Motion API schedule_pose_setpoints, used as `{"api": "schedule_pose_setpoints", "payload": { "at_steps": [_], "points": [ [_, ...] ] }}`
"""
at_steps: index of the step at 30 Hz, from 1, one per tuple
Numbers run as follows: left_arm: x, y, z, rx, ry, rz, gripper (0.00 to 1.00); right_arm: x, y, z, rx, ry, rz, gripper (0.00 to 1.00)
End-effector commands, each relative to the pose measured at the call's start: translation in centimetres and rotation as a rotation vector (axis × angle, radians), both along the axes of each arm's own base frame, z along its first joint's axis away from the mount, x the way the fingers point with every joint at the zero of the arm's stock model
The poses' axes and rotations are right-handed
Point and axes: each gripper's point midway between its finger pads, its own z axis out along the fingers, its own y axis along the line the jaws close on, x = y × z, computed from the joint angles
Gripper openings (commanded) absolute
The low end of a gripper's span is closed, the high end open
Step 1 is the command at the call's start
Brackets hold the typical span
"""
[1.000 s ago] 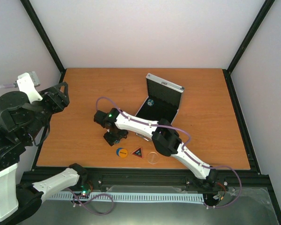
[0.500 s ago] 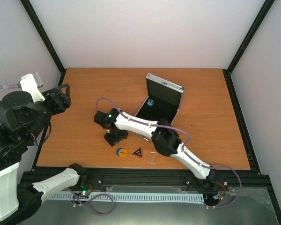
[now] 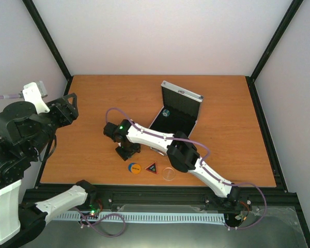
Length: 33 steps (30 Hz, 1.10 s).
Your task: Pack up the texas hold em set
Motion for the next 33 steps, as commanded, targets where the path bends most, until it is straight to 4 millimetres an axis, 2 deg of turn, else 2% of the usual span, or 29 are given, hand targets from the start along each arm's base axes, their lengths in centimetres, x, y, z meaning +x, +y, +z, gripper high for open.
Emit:
{"api": "schedule_pose_setpoints", "payload": {
  "at_steps": [1, 9, 14, 19, 20, 23, 26, 28, 33],
  "points": [
    [-0.2, 0.4, 0.1, 0.012, -0.010, 0.012, 0.71, -0.5, -0.2, -1.6, -0.031, 0.023, 0.008, 0.51],
    [-0.1, 0.4, -0.1, 0.014, -0.007, 0.014, 0.71, -0.6, -0.8, -2.1, -0.051, 0.023, 0.013, 0.42],
    [-0.2, 0.5, -0.1, 0.013, -0.009, 0.017, 0.71, -0.5, -0.9, -2.2, -0.058, 0.019, 0.011, 0.30],
    [-0.3, 0.5, 0.0, 0.008, -0.010, 0.016, 0.71, -0.5, -1.2, -2.0, -0.067, 0.014, 0.010, 0.29],
    [-0.3, 0.5, -0.1, 0.008, -0.010, 0.016, 0.71, -0.5, -1.3, -2.1, -0.071, 0.016, 0.009, 0.31],
    [-0.4, 0.6, -0.1, 0.004, -0.012, 0.016, 0.71, -0.4, -1.4, -2.0, -0.071, 0.008, 0.010, 0.52],
    [-0.5, 0.6, -0.1, 0.002, -0.013, 0.018, 0.71, -0.2, -1.2, -1.7, -0.064, -0.006, 0.012, 0.67],
    [-0.5, 0.7, -0.1, 0.001, -0.012, 0.019, 0.71, -0.2, -1.0, -1.5, -0.056, -0.007, 0.016, 0.72],
    [-0.6, 0.7, -0.1, -0.003, -0.013, 0.018, 0.71, -0.1, -0.5, -1.6, -0.043, 0.000, 0.021, 0.73]
  ]
}}
